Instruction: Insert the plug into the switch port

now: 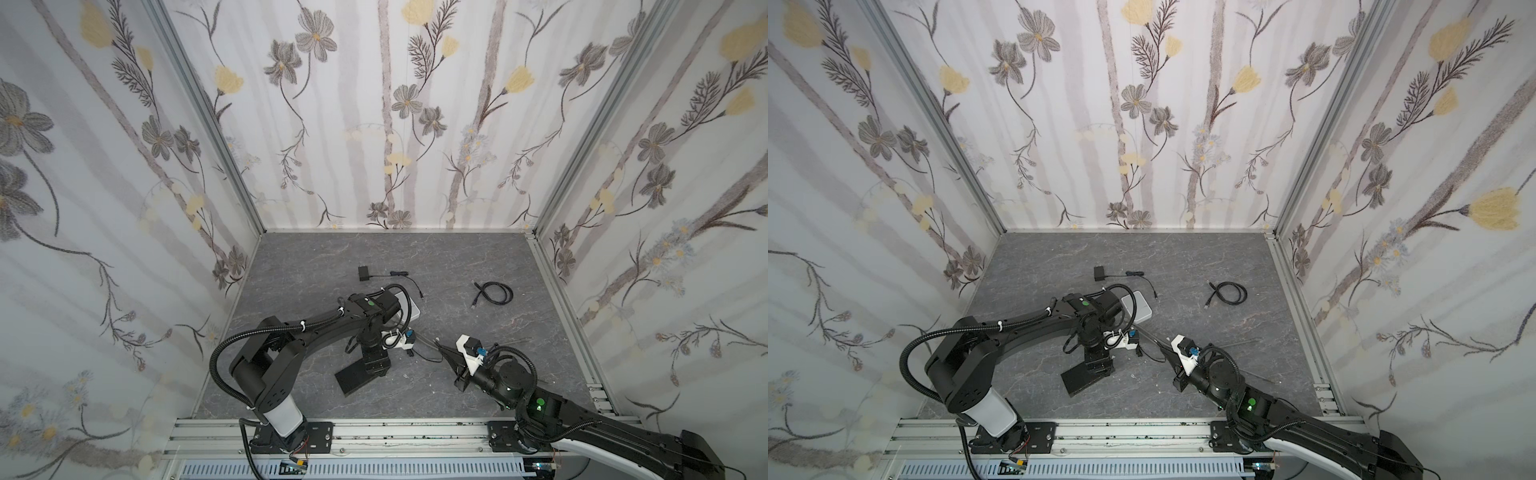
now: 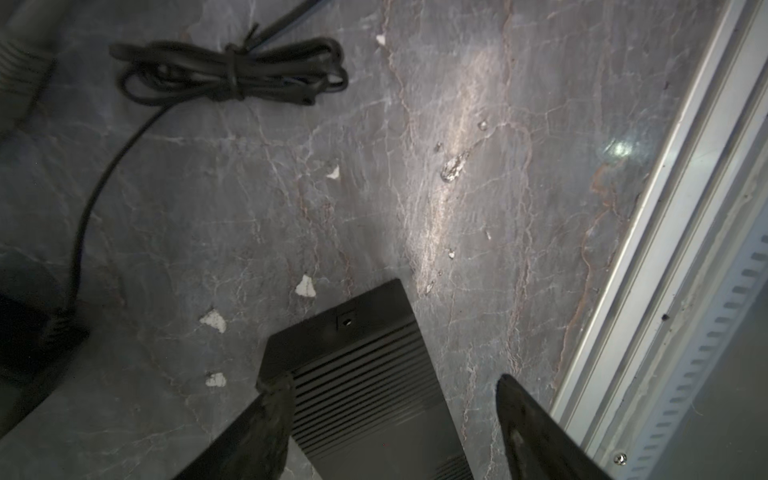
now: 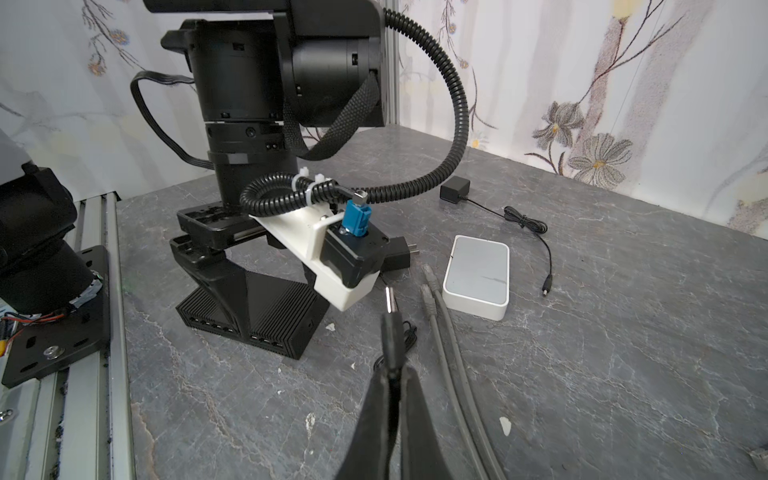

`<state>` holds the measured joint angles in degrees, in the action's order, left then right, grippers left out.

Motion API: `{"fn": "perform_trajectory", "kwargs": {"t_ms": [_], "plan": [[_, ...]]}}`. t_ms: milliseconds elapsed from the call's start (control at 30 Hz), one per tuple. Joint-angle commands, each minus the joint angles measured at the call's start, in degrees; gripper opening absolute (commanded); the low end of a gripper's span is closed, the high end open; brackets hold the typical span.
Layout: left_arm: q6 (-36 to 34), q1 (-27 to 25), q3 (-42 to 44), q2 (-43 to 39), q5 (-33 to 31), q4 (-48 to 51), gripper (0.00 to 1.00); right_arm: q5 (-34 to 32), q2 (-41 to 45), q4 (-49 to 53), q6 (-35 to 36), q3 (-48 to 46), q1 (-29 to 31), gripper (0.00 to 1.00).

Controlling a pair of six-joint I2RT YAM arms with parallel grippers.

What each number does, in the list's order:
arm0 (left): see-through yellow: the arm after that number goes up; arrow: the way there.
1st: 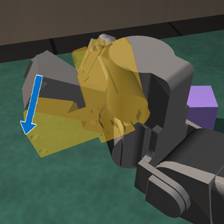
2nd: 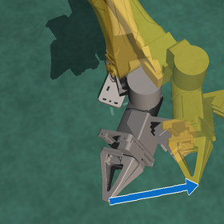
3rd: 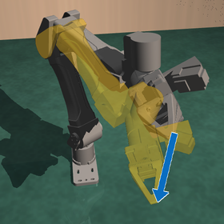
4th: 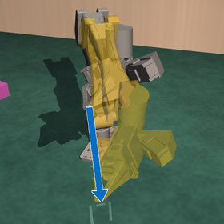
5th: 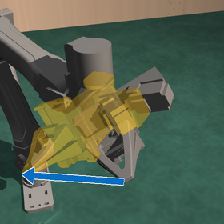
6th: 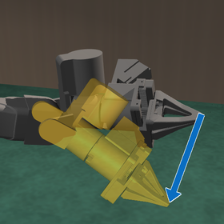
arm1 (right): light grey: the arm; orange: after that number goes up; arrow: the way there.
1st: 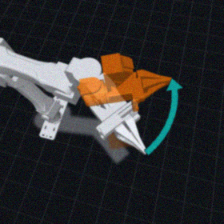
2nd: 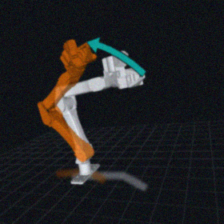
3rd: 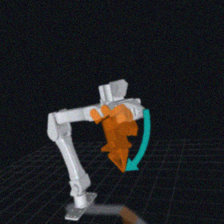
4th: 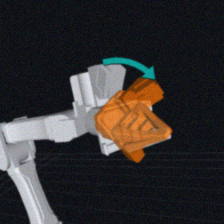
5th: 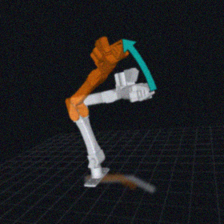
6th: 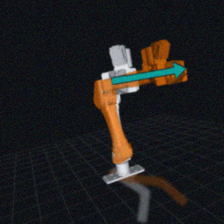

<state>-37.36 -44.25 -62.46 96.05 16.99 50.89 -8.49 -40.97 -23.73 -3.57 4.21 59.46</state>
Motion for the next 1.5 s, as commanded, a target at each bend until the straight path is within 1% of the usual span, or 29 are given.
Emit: {"fn": "perform_trajectory", "kwargs": {"t_ms": [0, 167, 333, 400, 433, 467, 500, 567, 600, 700, 767, 800, 900, 1000, 1133, 1300, 1400, 1467], "plan": [[0.9, 0.3, -0.5, 1.6, -1.7, 3.2, 0.78, -0.2, -1.5, -1.2, -0.4, 0.8, 0.0, 0.0], [1.8, 0.1, -0.5, 4.3, -2.2, 3.6, 0.79, -0.1, -1.7, -1.9, -0.4, 0.5, 0.1, 0.0], [4.0, 0.1, -1.1, 7.2, -6.1, 3.8, 0.79, -0.5, -0.5, -2.0, -0.6, 0.0, 0.0, 0.0], [4.5, 0.2, -1.2, 7.3, -7.9, 3.3, 0.82, -0.5, -0.4, -1.9, -0.6, -0.1, 0.0, 0.0], [4.7, 0.1, -1.1, 6.5, -8.4, 2.6, 0.91, -0.4, -0.5, -2.0, -0.7, 0.0, 0.0, 0.0], [4.7, 0.1, -0.9, 5.5, -8.5, 1.7, 0.97, -0.3, -0.5, -1.9, -0.7, 0.0, 0.0, 0.0], [4.7, 0.1, -0.5, 4.0, -7.9, 0.8, 0.98, -0.1, -0.6, -1.9, -0.7, 0.1, 0.0, 0.0], [5.1, 0.1, 0.3, 0.8, -7.3, -1.0, 0.99, 0.1, -0.5, -1.5, -0.6, 0.3, 0.0, 0.0], [5.7, 0.0, 0.8, -0.9, -8.2, -2.2, 1.0, 0.1, -0.2, -1.5, -0.5, 0.3, 0.0, 0.0], [9.1, -0.1, 2.9, -7.1, -13.7, -6.5, 1.0, 0.4, 1.2, -1.0, -0.4, 0.1, 0.0, 0.0], [11.5, -0.1, 5.1, -11.3, -15.2, -9.4, 1.0, 0.6, 2.5, -0.9, -0.4, -0.4, 0.0, 0.0], [12.8, 0.0, 6.4, -13.2, -15.3, -10.6, 1.0, 0.8, 3.2, -0.9, -0.4, -0.7, 0.0, 0.0], [13.9, -0.2, 9.8, -17.4, -11.3, -11.8, 1.0, 1.5, 5.0, -0.5, -0.5, -1.3, 0.0, 0.0], [14.5, -0.5, 12.4, -19.1, -10.3, -12.1, 1.0, 2.0, 6.2, -0.3, -0.5, -1.7, 0.0, 0.0], [14.6, -0.5, 13.5, -16.8, -12.1, -11.5, 1.0, 2.3, 6.2, -0.5, -0.5, -2.0, 0.0, 0.0], [13.8, -0.6, 14.4, -11.7, -12.1, -12.0, 1.0, 2.5, 6.1, -0.7, -0.6, -2.2, 0.0, 0.0], [12.6, -0.6, 13.5, -7.8, -11.6, -10.5, 0.97, 2.2, 6.2, -1.0, -0.6, -2.4, 0.0, 0.0], [11.4, -0.6, 12.7, -5.8, -10.3, -9.3, 0.93, 2.2, 6.2, -1.1, -0.5, -2.4, 0.0, 0.0]]}}
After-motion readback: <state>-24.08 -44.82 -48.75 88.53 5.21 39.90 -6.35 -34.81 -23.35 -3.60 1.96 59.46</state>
